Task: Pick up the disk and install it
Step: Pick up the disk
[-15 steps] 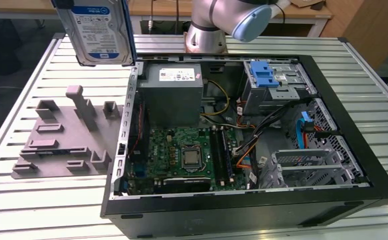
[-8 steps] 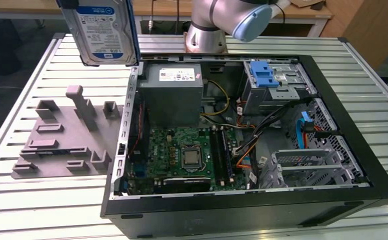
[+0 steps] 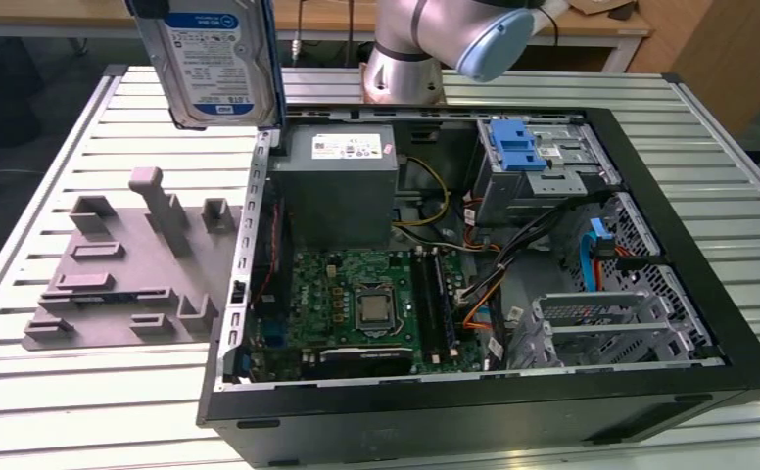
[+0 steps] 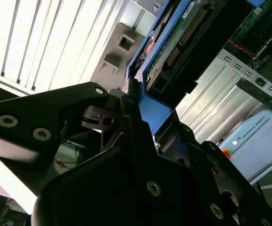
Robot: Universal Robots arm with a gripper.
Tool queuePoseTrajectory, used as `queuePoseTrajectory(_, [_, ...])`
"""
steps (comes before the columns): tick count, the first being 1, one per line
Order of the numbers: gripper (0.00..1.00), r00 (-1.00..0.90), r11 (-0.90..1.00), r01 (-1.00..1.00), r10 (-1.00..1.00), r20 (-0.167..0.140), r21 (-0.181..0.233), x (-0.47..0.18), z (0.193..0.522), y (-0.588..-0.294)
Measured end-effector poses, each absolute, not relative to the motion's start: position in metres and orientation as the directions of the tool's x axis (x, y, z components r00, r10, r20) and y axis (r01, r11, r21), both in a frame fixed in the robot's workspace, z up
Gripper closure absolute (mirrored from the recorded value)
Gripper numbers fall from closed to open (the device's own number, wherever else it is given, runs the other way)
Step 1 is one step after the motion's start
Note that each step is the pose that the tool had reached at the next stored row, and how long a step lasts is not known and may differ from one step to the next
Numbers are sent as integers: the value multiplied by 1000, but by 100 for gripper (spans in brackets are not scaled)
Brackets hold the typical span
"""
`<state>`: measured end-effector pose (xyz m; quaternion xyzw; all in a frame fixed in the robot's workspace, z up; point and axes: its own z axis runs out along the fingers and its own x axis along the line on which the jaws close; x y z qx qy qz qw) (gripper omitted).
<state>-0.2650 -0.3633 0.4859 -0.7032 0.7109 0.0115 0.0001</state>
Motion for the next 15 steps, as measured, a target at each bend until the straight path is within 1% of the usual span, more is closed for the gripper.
queuePoseTrajectory(9, [64,-11,11,-1000,-1000,-16,16,-264,486,-376])
queuePoseTrajectory(15, [64,-11,11,-1000,-1000,-16,16,-258,486,-376])
